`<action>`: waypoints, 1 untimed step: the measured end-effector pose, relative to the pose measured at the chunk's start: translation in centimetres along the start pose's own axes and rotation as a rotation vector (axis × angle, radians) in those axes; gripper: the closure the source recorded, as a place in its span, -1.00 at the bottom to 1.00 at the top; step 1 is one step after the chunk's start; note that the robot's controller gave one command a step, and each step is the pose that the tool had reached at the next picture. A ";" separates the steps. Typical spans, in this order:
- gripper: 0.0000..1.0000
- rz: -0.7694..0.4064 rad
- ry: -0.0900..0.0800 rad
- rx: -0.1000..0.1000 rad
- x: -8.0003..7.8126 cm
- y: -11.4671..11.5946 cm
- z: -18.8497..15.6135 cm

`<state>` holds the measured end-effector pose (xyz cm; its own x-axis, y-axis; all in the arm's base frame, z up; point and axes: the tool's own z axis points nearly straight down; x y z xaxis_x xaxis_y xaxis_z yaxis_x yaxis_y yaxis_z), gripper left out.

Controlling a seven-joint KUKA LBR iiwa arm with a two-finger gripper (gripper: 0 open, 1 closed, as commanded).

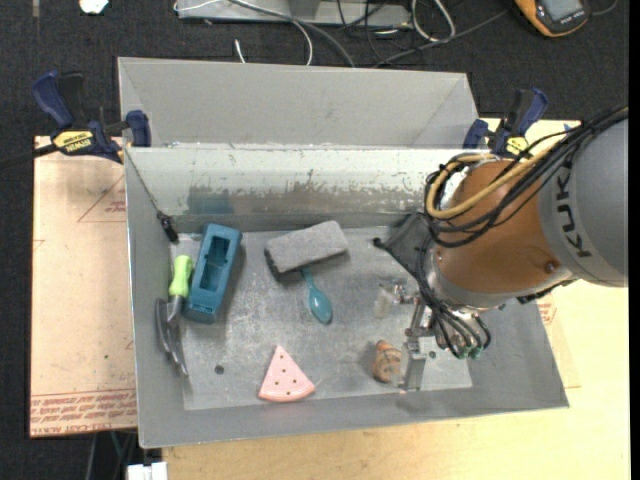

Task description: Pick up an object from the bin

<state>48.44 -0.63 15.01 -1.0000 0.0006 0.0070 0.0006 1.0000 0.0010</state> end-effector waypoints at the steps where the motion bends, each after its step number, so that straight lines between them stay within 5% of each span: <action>1: -1.00 -0.001 -0.006 0.000 -0.2 0.0 -0.3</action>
Offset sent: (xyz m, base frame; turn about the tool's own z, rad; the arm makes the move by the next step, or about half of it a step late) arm -0.0061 -0.0266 -0.0801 -0.0061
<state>48.62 -0.64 15.30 -1.0000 0.0000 0.0008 0.0000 1.0000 0.0007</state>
